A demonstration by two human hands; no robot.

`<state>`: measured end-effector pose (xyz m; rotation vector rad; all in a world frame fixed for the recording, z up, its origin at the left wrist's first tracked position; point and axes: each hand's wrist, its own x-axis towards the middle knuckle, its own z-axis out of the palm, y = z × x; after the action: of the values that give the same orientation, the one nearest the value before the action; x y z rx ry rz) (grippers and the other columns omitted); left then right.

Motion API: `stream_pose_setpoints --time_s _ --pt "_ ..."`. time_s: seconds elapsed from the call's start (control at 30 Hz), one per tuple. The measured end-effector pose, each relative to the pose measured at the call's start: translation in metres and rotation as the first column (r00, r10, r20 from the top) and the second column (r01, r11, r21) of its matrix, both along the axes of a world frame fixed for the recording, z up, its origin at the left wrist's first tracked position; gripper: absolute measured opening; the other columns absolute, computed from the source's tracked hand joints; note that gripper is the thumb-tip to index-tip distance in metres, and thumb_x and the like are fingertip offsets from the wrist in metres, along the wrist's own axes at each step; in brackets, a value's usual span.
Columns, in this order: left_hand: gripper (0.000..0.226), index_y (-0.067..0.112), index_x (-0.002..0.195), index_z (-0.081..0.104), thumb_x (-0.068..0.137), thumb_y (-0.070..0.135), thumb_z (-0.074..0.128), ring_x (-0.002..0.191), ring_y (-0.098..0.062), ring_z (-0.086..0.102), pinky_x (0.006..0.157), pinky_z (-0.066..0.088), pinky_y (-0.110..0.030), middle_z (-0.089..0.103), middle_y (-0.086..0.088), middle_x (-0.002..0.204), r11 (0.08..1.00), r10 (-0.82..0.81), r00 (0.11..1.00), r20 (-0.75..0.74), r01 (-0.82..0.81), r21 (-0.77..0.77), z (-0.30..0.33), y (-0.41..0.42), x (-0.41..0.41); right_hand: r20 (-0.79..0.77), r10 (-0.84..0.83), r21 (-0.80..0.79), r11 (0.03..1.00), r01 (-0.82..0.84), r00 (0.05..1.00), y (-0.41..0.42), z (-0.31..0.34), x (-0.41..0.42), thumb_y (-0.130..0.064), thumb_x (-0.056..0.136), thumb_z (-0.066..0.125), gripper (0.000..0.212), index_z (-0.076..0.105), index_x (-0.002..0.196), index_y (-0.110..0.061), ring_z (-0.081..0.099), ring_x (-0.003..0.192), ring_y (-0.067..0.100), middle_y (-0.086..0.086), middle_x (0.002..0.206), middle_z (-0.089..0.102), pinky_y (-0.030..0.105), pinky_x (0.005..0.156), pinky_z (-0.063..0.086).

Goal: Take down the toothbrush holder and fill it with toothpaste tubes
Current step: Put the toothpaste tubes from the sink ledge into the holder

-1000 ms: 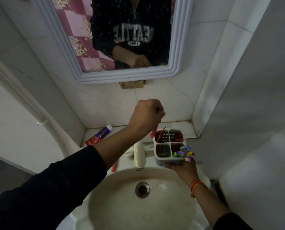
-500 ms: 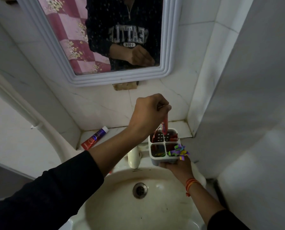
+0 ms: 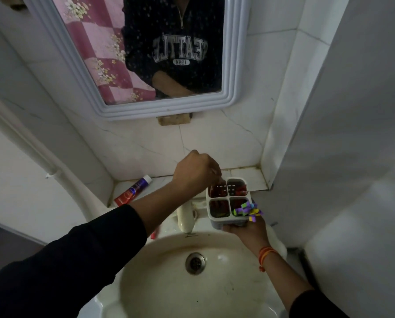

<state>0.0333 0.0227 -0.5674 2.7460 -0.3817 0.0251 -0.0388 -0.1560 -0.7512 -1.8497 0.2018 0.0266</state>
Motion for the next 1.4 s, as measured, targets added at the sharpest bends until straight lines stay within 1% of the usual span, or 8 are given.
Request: stream_pose_setpoints --time_s 0.13,0.3,0.57,0.77,0.87,0.97,1.1,1.4 --pt "0.018 0.026 0.093 0.081 0.084 0.040 0.074 0.080 -0.005 0.069 0.075 0.055 -0.025 0.078 0.011 0.087 0.983 0.146 0.987 -0.066 -0.152 -0.103 0.001 0.039 0.007 -0.007 0.003 0.024 1.000 -0.003 1.000 0.000 0.004 -0.001 -0.005 0.051 0.096 0.066 0.063 0.102 -0.031 0.063 0.089 -0.019 -0.020 0.097 0.068 0.004 0.076 0.050" --pt "0.034 0.008 0.113 0.074 0.091 0.032 0.064 0.108 -0.026 0.069 0.090 0.054 -0.031 0.073 -0.009 0.115 0.928 0.323 0.906 -0.274 -0.246 0.281 -0.044 0.103 0.007 -0.023 0.022 0.063 0.998 -0.020 0.999 -0.004 -0.002 0.002 -0.032 0.038 0.099 0.065 0.069 0.095 -0.040 0.068 0.098 0.001 -0.020 0.097 0.073 0.037 0.090 0.054" --pt "0.053 0.005 0.131 0.048 0.089 0.031 0.068 0.110 -0.031 0.067 0.088 0.055 -0.035 0.065 -0.015 0.124 0.880 0.424 0.832 -0.357 -0.287 0.378 -0.120 0.136 -0.003 -0.122 0.066 0.090 0.994 -0.055 0.990 0.002 0.007 -0.003 -0.025 0.060 0.094 0.044 0.060 0.087 -0.024 0.058 0.080 0.002 -0.013 0.086 0.062 0.026 0.084 0.049" --pt "0.049 0.005 0.123 0.055 0.084 0.026 0.077 0.095 -0.027 0.070 0.082 0.060 -0.037 0.067 -0.011 0.107 0.868 0.495 0.803 -0.333 -0.475 0.145 -0.121 0.134 0.003 -0.177 0.061 0.103 0.994 -0.043 0.982 0.000 0.008 -0.004 -0.020 0.069 0.089 0.045 0.059 0.102 -0.015 0.051 0.076 -0.008 -0.014 0.086 0.057 0.017 0.070 0.044" --pt "0.032 0.011 0.110 0.060 0.088 0.028 0.074 0.078 -0.023 0.071 0.070 0.062 -0.039 0.068 -0.008 0.094 0.873 0.448 0.851 -0.273 -0.482 -0.069 -0.090 0.128 0.001 -0.125 0.074 0.136 0.989 -0.057 0.989 0.002 0.009 -0.004 -0.034 0.055 0.095 0.067 0.065 0.113 -0.017 0.062 0.089 0.002 -0.010 0.095 0.067 0.034 0.090 0.053" --pt "0.018 0.013 0.107 0.064 0.097 0.027 0.064 0.055 0.003 0.062 0.055 0.047 -0.012 0.072 0.004 0.070 0.893 0.380 0.921 -0.089 -0.390 -0.223 -0.047 0.116 -0.013 -0.081 0.024 0.137 0.990 -0.012 0.996 0.002 0.010 -0.004 -0.030 0.044 0.099 0.071 0.067 0.107 -0.031 0.066 0.102 0.006 -0.017 0.104 0.072 0.050 0.098 0.052" --pt "0.013 0.014 0.106 0.072 0.094 0.018 0.068 0.070 0.006 0.064 0.072 0.055 -0.016 0.070 0.014 0.083 0.903 0.277 0.942 0.189 -0.188 -0.387 0.014 0.090 -0.042 -0.058 0.030 0.142 0.990 -0.021 0.998 0.006 0.014 -0.003 -0.027 0.044 0.095 0.062 0.070 0.100 -0.040 0.068 0.102 0.015 -0.009 0.105 0.071 0.058 0.096 0.053" --pt "0.017 0.024 0.103 0.078 0.087 0.019 0.074 0.081 -0.007 0.069 0.083 0.058 -0.027 0.078 0.004 0.092 0.995 0.004 0.999 0.039 0.000 -0.095 0.051 0.012 -0.076 0.032 0.031 -0.038 0.999 -0.030 0.999 0.001 0.012 -0.007 -0.012 0.054 0.097 0.054 0.069 0.096 -0.033 0.068 0.099 0.007 -0.008 0.098 0.075 0.045 0.096 0.056"
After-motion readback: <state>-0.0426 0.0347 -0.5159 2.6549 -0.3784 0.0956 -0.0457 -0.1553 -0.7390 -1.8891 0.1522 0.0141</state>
